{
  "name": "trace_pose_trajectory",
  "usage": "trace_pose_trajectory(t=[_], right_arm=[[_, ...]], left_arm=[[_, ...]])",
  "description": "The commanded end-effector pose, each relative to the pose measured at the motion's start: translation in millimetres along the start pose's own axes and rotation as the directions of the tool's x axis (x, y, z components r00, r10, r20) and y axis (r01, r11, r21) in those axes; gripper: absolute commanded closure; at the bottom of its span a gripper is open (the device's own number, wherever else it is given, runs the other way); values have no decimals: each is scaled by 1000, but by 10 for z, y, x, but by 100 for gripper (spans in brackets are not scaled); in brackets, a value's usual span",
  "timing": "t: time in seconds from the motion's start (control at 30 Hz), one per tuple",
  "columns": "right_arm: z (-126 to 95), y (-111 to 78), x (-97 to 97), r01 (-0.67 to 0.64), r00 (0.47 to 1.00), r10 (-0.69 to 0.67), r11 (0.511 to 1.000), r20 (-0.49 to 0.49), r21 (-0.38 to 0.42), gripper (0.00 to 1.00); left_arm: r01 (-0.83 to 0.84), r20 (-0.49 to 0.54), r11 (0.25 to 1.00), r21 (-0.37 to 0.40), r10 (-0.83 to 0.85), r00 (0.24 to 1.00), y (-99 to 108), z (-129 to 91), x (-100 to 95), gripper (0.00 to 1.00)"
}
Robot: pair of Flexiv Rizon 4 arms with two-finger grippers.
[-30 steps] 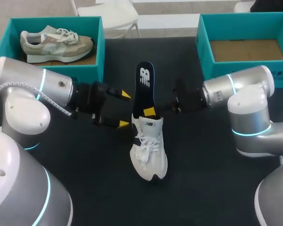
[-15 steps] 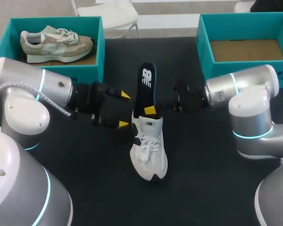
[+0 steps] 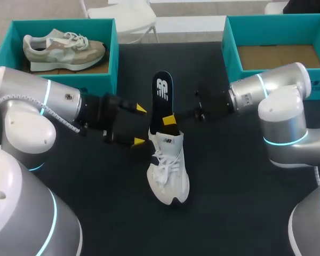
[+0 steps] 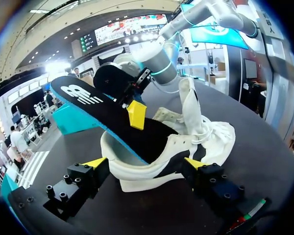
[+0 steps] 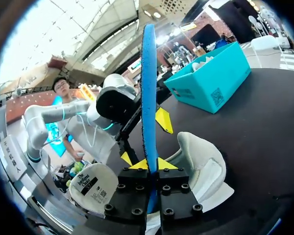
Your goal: Take the shoe out of the shoebox, open the shoe tongue, remove and reinsert the insole, then place the shoe into the shoebox
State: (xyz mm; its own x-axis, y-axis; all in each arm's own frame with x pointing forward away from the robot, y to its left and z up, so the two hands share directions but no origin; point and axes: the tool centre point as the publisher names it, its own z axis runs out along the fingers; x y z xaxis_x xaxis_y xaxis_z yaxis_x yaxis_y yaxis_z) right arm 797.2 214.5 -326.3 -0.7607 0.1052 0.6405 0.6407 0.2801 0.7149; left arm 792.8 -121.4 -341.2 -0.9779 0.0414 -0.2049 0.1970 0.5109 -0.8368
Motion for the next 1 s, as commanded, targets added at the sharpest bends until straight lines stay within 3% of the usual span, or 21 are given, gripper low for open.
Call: trace_pose_trajectory(t=[0.03, 0.4, 0.47, 0.53, 0.67, 0.97, 1.0], right_arm=[[63, -98, -12, -40, 999, 41, 998, -25, 46, 100], [60, -317, 126, -120, 992, 123, 987, -31, 103, 100], [34, -279, 117, -109, 994, 111, 989, -15, 98, 100], [18, -220, 97, -92, 996, 93, 991, -7, 99, 84], [-12, -98, 55, -61, 998, 61, 992, 2, 108, 68], [-16, 92, -78, -14, 1000, 17, 991, -19, 132, 67], [-9, 91, -103, -14, 999, 18, 990, -28, 137, 74]], left_arm=[[1, 0, 1000, -2, -1, 1000, 14, 2, 8, 0], [2, -6, 1000, 3, -2, 1000, 12, 5, 20, 0], [2, -7, 1000, 4, -2, 1000, 9, 10, 23, 0], [2, -8, 1000, 5, -2, 1000, 9, 15, 24, 0], [1, -9, 1000, 6, -1, 1000, 1, 5, 33, 0], [2, -2, 1000, 4, -2, 1000, 26, -47, 40, 0], [2, -2, 1000, 3, -2, 1000, 28, -51, 42, 0]])
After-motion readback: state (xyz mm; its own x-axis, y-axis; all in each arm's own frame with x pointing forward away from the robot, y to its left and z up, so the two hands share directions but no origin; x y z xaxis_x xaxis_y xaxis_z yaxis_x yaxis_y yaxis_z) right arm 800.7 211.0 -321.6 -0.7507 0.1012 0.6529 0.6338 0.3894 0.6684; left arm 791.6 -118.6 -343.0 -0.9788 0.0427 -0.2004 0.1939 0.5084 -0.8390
